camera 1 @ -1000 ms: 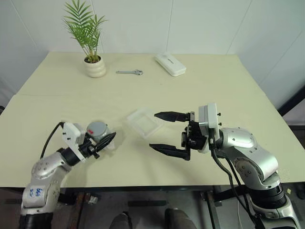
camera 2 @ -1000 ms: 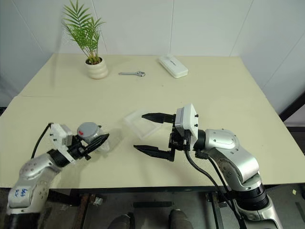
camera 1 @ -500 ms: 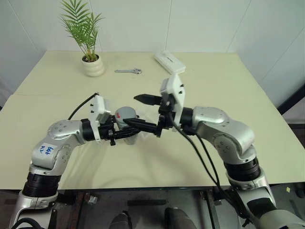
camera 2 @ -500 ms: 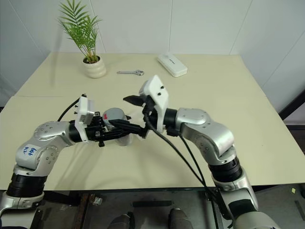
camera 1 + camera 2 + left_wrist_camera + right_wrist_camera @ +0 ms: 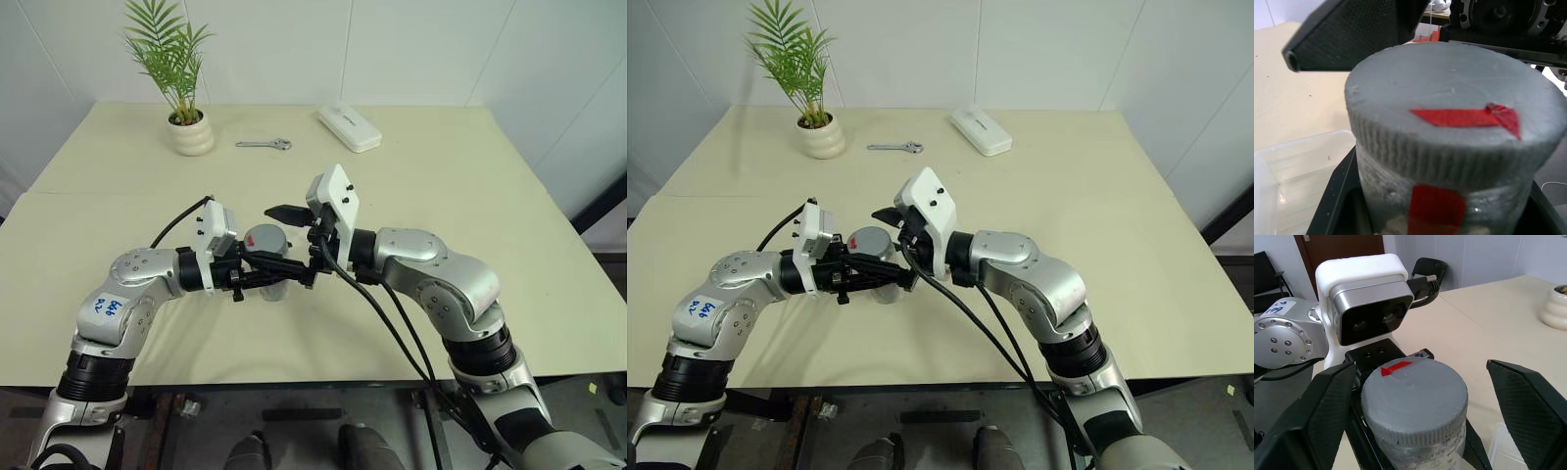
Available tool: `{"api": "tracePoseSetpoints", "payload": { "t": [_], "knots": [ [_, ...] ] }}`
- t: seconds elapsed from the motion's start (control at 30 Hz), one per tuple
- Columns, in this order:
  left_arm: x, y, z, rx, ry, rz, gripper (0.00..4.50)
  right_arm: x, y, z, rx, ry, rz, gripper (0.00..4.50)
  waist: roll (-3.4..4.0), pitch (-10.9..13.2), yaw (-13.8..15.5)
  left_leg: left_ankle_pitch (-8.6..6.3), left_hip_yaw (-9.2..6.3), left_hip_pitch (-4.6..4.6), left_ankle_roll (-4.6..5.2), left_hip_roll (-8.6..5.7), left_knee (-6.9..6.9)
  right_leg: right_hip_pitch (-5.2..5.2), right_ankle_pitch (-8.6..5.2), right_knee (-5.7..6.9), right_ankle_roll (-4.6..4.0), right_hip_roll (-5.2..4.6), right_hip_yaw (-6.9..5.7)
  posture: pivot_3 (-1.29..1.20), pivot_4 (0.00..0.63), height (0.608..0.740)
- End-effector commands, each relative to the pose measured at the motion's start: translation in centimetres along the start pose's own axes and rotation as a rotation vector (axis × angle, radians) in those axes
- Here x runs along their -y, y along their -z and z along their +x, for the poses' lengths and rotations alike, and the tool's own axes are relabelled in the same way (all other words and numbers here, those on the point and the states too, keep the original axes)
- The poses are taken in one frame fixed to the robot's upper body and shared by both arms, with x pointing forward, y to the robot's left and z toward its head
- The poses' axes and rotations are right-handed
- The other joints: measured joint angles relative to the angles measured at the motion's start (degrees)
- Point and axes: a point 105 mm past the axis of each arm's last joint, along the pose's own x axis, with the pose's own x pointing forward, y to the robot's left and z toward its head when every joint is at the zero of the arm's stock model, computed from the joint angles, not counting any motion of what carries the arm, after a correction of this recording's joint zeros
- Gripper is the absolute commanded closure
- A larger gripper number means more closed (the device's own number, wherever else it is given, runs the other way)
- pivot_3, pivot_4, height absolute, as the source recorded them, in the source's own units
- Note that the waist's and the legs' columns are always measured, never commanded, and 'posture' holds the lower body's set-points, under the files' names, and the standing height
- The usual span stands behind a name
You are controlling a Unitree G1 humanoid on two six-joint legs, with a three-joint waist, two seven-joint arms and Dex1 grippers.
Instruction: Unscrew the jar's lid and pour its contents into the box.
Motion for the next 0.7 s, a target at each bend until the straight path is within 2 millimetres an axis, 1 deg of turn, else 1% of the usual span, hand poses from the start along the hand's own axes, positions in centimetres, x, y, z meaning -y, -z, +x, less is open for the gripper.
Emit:
{"api": "tracePoseSetpoints", "payload": {
  "t": [0.03, 0.1, 0.23, 0.3, 0.37, 0.47, 0.53, 0.6, 0.67, 0.7],
  "knots": [
    [0.0, -1.0, 0.1, 0.021, 0.003, 0.052, 2.50, -0.4, -0.3, 0.0, 0.024, -0.004, -0.016, 1.33, 0.00, 0.0, 0.0, 0.00, 0.00, 0.00, 0.00, 0.00, 0.00, 0.00, 0.00, 0.02, 0.00, 0.01, 0.00, 0.00, 0.150, 0.740],
    [-0.1, -1.1, 0.1, 0.025, 0.002, 0.054, 2.50, -0.4, -0.2, 0.0, 0.021, -0.006, -0.015, 1.95, 0.00, 0.0, 0.0, 0.00, -0.01, 0.00, 0.00, 0.00, 0.01, -0.01, 0.00, 0.04, 0.00, 0.01, 0.00, 0.00, 0.150, 0.740],
    [-0.2, -1.5, -0.2, 0.047, -0.009, 0.042, 2.50, -0.5, -0.3, 0.0, 0.027, -0.011, -0.018, 1.96, 0.00, 0.0, 0.0, 0.00, -0.01, 0.00, 0.00, 0.00, 0.06, 0.00, 0.00, 0.05, 0.00, 0.01, 0.00, 0.00, 0.150, 0.740],
    [-0.1, -1.5, -0.5, 0.051, -0.019, 0.040, 2.50, -0.5, -0.3, -0.4, 0.032, -0.017, -0.024, 1.96, 0.00, 0.0, 0.0, 0.00, -0.01, 0.00, 0.00, 0.00, 0.06, 0.00, 0.00, 0.07, 0.00, 0.01, 0.00, 0.00, 0.150, 0.740],
    [0.4, -1.3, -0.5, 0.053, 0.013, 0.037, 2.50, -0.8, -0.3, -1.1, 0.029, -0.050, -0.038, 1.96, 0.00, 0.0, 0.0, 0.00, -0.01, 0.00, 0.00, 0.00, 0.06, 0.00, 0.00, 0.06, 0.00, 0.01, 0.01, 0.00, 0.150, 0.740],
    [1.4, -1.4, -0.4, 0.060, 0.113, 0.054, 2.50, -1.5, 0.4, -2.5, -0.028, -0.172, -0.073, 1.96, 0.00, 0.0, 0.1, 0.00, -0.01, -0.02, 0.00, -0.01, 0.06, 0.00, 0.00, 0.03, 0.00, 0.00, 0.01, 0.00, 0.150, 0.740],
    [2.2, -1.2, -0.7, 0.052, 0.198, 0.075, 2.50, -1.1, 1.2, -4.0, -0.105, -0.241, -0.072, 1.96, 0.00, 0.0, 0.2, 0.00, -0.01, -0.01, 0.01, -0.02, 0.07, 0.03, 0.00, 0.01, 0.01, 0.01, 0.00, 0.00, 0.150, 0.740],
    [2.3, -1.0, -1.0, 0.040, 0.251, 0.078, 2.50, -0.5, 1.4, -4.9, -0.148, -0.274, -0.072, 1.96, 0.00, 0.0, 0.2, 0.00, -0.01, 0.00, 0.01, -0.02, 0.10, 0.04, 0.00, 0.02, 0.01, 0.02, 0.00, 0.00, 0.150, 0.740],
    [1.8, -1.3, -1.3, 0.049, 0.292, 0.100, 2.50, 0.3, 1.1, -5.8, -0.202, -0.321, -0.117, 1.96, 0.02, 0.0, 0.0, 0.00, -0.02, 0.01, 0.01, -0.01, 0.18, 0.04, 0.01, 0.08, 0.01, 0.04, 0.01, 0.00, 0.150, 0.740],
    [1.4, -1.8, -1.1, 0.070, 0.300, 0.123, 2.50, 0.7, 0.6, -6.0, -0.203, -0.338, -0.125, 1.96, 0.02, 0.0, 0.0, 0.01, -0.02, 0.01, 0.03, -0.01, 0.22, 0.04, 0.02, 0.10, 0.03, 0.05, 0.01, 0.00, 0.150, 0.740]
  ]
}}
